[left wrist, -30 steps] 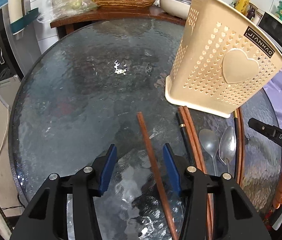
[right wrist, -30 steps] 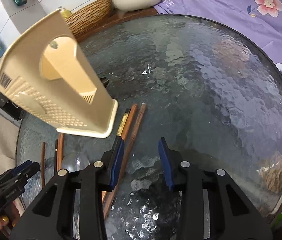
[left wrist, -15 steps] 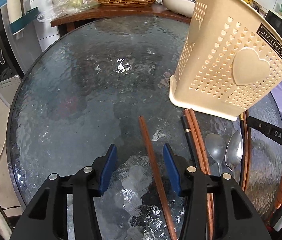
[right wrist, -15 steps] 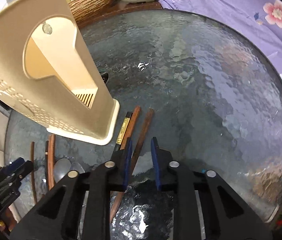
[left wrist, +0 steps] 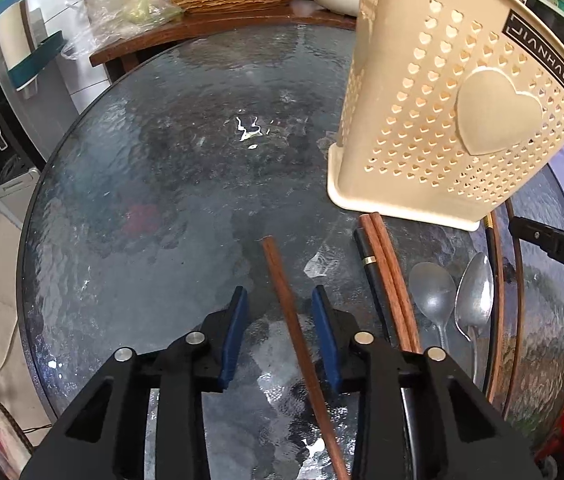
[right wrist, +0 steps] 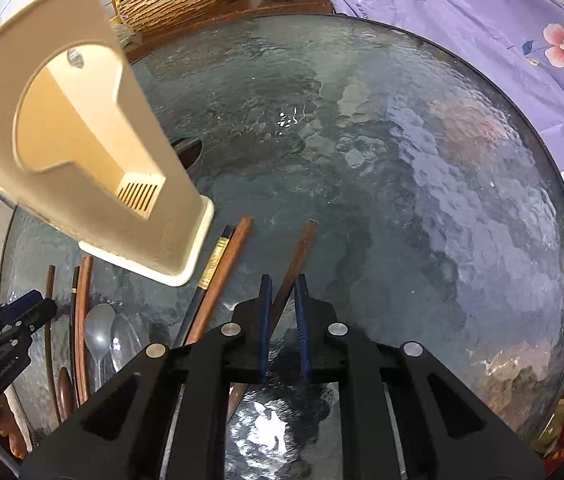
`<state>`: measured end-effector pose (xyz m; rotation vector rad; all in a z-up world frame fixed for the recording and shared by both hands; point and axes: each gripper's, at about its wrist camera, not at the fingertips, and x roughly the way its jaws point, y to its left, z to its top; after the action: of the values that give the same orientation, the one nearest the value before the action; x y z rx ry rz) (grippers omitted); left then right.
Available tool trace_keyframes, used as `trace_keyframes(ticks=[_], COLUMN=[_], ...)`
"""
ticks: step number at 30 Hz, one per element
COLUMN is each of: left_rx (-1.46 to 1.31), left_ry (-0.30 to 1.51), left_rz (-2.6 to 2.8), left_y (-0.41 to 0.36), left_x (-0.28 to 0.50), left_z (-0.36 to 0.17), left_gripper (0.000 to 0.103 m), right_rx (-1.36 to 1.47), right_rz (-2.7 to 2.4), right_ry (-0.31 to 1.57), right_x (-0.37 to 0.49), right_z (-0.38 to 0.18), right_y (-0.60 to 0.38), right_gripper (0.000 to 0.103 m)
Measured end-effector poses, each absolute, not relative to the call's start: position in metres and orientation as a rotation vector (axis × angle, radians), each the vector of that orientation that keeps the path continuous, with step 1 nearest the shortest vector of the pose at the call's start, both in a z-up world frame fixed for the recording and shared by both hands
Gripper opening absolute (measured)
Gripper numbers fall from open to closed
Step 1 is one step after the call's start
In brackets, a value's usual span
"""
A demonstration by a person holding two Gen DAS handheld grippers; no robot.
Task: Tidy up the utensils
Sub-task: 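Move the left tool to a brown chopstick while the right tool approaches another chopstick, then close the left tool on one chopstick while the right tool grasps another chopstick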
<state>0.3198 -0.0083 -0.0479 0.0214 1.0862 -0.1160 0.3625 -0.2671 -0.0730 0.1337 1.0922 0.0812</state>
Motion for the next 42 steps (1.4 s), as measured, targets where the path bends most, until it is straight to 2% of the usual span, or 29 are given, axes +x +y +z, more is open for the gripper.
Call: trace_keyframes(ticks=[9, 11, 13, 17, 18, 32, 42], left_rx=[0.042, 0.057, 0.071, 0.049, 0.048, -0.099, -0.148], left_ry=[1.115, 1.110, 1.101, 1.101, 1.101, 1.071, 0.952], left_rz=[-0.130, -0.124, -0.112, -0.111, -0.111, -0.139, -0.155], left_y=[-0.019, -0.022, -0.024, -0.021, -0.020, 0.001, 0.018], left_x=[0.320, 0.319, 0.319, 0.321, 0.323, 0.343, 0.340], left_z=[-0.047, -0.048, -0.048, -0.047, -0.047, -0.048, -0.013], left_gripper=[0.030, 0.027, 0.017, 0.013, 0.009, 0.007, 0.007], right_rx=[0.151, 0.141, 0.122, 0.093, 0.081, 0.258, 0.307], right_rz=[0.046, 0.032, 0.016, 0.000, -0.005, 0.019, 0.116], right_ry=[1.115, 1.115, 1.117, 1.114, 1.108, 1.021, 0.862], right_x=[0.368, 0.368, 0.368, 0.368, 0.369, 0.365, 0.345], right_z=[-0.071, -0.071, -0.071, -0.072, -0.072, -0.074, -0.037], right_y=[-0.268, -0.262, -0.256, -0.246, -0.244, -0.274, -0.287], right_gripper=[0.012, 0.012, 0.012, 0.012, 0.012, 0.007, 0.007])
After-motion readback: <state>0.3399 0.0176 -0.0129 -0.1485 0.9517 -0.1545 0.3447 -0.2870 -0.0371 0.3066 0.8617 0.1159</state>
